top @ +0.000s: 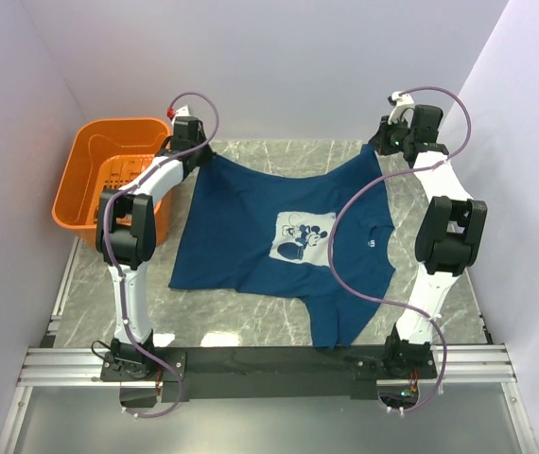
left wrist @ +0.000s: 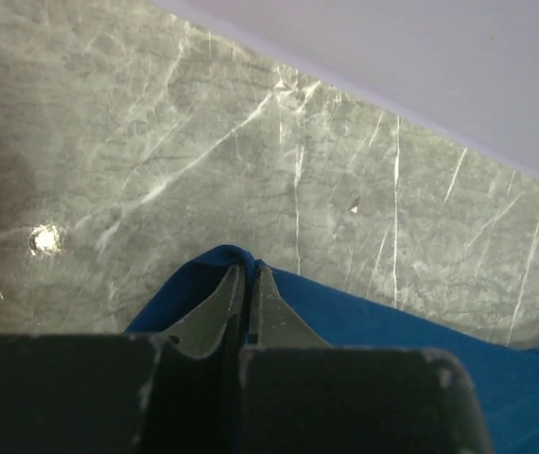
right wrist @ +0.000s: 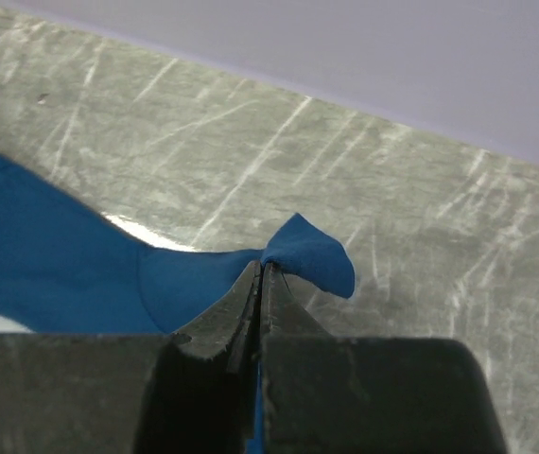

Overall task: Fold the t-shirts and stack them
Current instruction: Flatten the tshirt out, then fold the tshirt

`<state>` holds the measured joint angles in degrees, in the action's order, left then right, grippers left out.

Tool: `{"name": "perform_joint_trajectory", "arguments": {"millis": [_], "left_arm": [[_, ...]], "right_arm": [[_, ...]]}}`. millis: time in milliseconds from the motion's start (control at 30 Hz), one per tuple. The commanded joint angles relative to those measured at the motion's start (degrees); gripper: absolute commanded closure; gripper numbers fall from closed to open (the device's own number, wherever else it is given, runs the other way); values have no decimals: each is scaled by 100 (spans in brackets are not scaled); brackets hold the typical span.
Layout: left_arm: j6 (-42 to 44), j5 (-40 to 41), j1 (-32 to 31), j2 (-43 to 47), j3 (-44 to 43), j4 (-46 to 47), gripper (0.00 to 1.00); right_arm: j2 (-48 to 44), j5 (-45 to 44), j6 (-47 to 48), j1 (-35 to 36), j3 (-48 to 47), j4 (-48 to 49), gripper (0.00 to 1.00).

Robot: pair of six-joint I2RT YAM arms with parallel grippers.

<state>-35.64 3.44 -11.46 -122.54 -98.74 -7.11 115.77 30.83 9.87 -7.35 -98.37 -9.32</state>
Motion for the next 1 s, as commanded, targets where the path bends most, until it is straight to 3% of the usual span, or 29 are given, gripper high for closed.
{"name": "perform_joint_trajectory", "arguments": {"millis": [0, 467, 967], "left_arm": [[57, 183, 65, 98, -216, 227, 100], [610, -300, 215, 389, 91, 668, 100], [892, -476, 311, 714, 592, 957, 100]], "right_arm": [[-238, 519, -117, -29, -218, 334, 100], [-1047, 1162, -301, -143, 538, 467, 100], [-1829, 1751, 366, -249, 1487, -105, 100]]}}
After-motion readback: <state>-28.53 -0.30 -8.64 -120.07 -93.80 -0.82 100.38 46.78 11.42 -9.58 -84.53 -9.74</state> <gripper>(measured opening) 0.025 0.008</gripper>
